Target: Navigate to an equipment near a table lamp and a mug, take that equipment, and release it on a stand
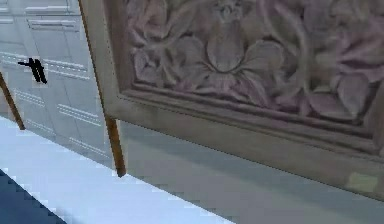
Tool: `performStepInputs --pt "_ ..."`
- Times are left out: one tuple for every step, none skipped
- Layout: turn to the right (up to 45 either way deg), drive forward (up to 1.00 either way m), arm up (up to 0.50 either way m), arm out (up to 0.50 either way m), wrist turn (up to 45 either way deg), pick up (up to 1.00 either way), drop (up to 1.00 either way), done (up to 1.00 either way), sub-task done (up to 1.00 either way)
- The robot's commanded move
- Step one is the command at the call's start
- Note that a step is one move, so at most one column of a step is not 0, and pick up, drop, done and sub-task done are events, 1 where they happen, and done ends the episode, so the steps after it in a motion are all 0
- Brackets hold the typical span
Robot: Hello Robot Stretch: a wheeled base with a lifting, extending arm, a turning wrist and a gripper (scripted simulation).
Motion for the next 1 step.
performStepInputs --pt "45.0 0.00 0.00 0.00 0.0 0.00 0.00 0.00 0.00"
